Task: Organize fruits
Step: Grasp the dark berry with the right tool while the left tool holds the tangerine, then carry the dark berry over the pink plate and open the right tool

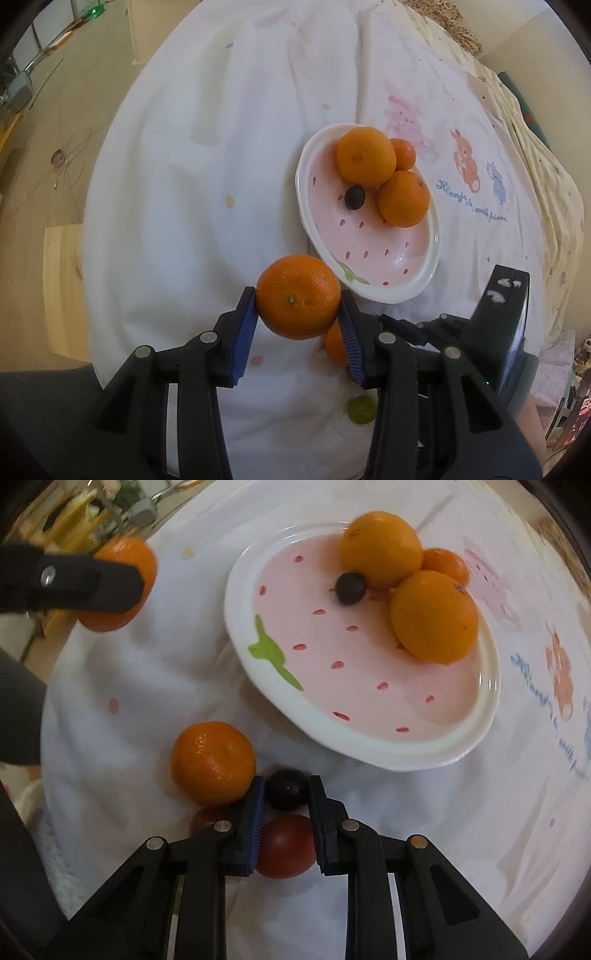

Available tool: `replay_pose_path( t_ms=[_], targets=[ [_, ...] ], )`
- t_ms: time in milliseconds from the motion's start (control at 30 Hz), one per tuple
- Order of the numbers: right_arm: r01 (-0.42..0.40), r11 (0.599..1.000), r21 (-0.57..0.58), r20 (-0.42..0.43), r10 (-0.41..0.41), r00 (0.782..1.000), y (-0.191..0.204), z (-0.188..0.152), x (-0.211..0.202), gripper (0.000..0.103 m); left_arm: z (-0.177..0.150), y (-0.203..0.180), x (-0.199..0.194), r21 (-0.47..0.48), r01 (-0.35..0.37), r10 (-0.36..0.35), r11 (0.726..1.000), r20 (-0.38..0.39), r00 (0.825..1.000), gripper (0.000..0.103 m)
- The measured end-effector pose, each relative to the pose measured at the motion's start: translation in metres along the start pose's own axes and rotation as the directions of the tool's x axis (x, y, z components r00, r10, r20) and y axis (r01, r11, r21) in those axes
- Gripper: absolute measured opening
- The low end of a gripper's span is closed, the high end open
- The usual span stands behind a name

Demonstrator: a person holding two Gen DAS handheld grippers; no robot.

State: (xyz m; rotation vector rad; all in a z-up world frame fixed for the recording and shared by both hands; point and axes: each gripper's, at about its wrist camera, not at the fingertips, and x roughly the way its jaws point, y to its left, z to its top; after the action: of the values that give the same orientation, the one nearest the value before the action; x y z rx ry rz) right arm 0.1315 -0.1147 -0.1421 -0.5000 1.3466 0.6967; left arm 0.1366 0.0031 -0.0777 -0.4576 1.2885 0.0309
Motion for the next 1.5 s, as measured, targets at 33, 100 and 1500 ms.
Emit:
replay_pose_path(
  t_ms=[33, 100, 1500],
  targets=[
    [-0.017, 1.000, 0.022, 0.007, 0.017, 1.000, -0.009, -0.007, -0.006, 0.024, 0.000, -0.001, 0.000, 0.004, -0.004, 0.004, 1.000, 0.004, 1.000, 0.039],
    [-0.036, 0.997, 0.066, 0.038, 0.034, 0.999, -0.016, -0.010, -0.016, 0.024, 0.000, -0.003, 0.000, 0.014, -0.019, 0.019, 1.000, 0.013, 1.000, 0.039],
    [-0.310, 0.844, 0.438, 0.539, 0.029, 0.842, -0.194, -0.022, -0.134, 0.024, 0.064, -0.065, -0.004, 0.293, -0.203, 0.157, 0.934, 0.172, 0.972, 0.039]
  ],
)
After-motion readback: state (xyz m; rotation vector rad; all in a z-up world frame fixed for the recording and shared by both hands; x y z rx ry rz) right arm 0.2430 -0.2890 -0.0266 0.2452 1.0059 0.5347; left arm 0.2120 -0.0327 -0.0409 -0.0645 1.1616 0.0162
